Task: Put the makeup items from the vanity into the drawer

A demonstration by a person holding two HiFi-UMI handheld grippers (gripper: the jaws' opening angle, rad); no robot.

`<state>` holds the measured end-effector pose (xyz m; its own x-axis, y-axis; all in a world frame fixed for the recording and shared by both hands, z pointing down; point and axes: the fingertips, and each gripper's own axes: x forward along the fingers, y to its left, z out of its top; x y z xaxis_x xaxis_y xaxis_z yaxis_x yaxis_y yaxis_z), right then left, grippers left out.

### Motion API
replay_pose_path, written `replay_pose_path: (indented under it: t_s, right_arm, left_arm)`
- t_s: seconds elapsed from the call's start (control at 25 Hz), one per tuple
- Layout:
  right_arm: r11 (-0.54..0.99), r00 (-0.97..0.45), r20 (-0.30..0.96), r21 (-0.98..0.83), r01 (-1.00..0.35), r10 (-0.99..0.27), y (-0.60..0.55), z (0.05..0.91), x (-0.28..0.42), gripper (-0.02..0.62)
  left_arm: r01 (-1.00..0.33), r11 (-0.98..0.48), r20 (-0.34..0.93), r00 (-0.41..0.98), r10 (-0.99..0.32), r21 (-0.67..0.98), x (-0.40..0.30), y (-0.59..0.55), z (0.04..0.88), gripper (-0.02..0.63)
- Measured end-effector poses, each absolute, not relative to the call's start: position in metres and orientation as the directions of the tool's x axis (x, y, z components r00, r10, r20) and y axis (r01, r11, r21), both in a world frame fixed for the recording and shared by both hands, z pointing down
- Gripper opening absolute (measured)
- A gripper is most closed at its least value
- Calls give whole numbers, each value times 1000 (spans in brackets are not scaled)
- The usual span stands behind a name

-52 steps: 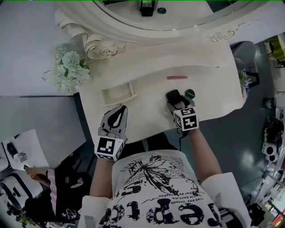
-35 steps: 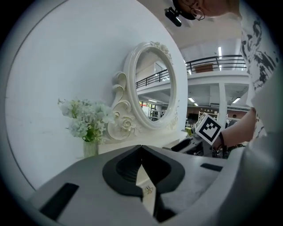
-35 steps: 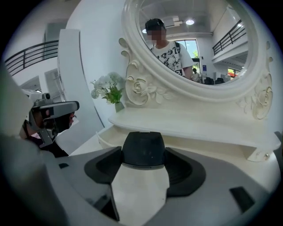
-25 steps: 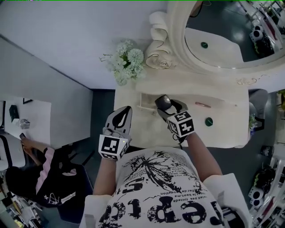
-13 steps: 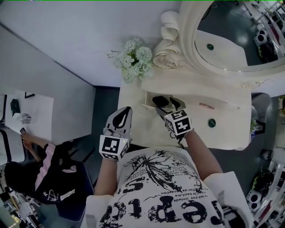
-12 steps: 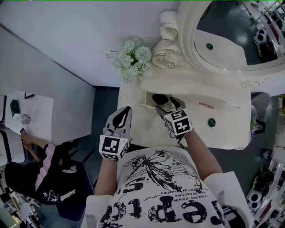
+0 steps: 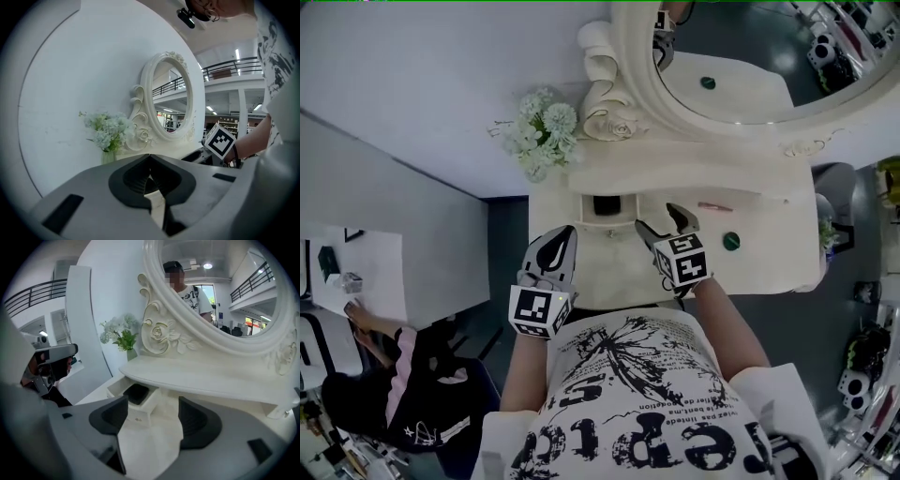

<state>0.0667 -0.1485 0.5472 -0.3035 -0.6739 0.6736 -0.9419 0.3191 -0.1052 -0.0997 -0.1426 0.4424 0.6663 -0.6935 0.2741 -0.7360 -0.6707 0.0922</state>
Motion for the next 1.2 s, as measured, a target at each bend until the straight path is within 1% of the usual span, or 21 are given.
replay_pose_path:
  t_s: [0.36,0.72,0.96,1.2]
  right_arm:
    - [102,-118,707,-64,-993,-697,-94,560,171,327]
    - [-81,21,770,-40,-996,-638,-39,596,273,327]
    - [-124,30,809,-54,-991,-587,-30,628,308,327]
    - [-86,-1,819,-61,-994,-575,-36,643,309,321]
  left_arm:
    - [-611,-783,285,776,-562,120,-14,-127,453,19]
    - [-505,-851,320,838,-442,147,74,-99,473,20]
    - [-501,-850,357,833,-423,162,97,-86,488,19]
    - [-522,-837,373,818,-437,165,102,-86,496,20]
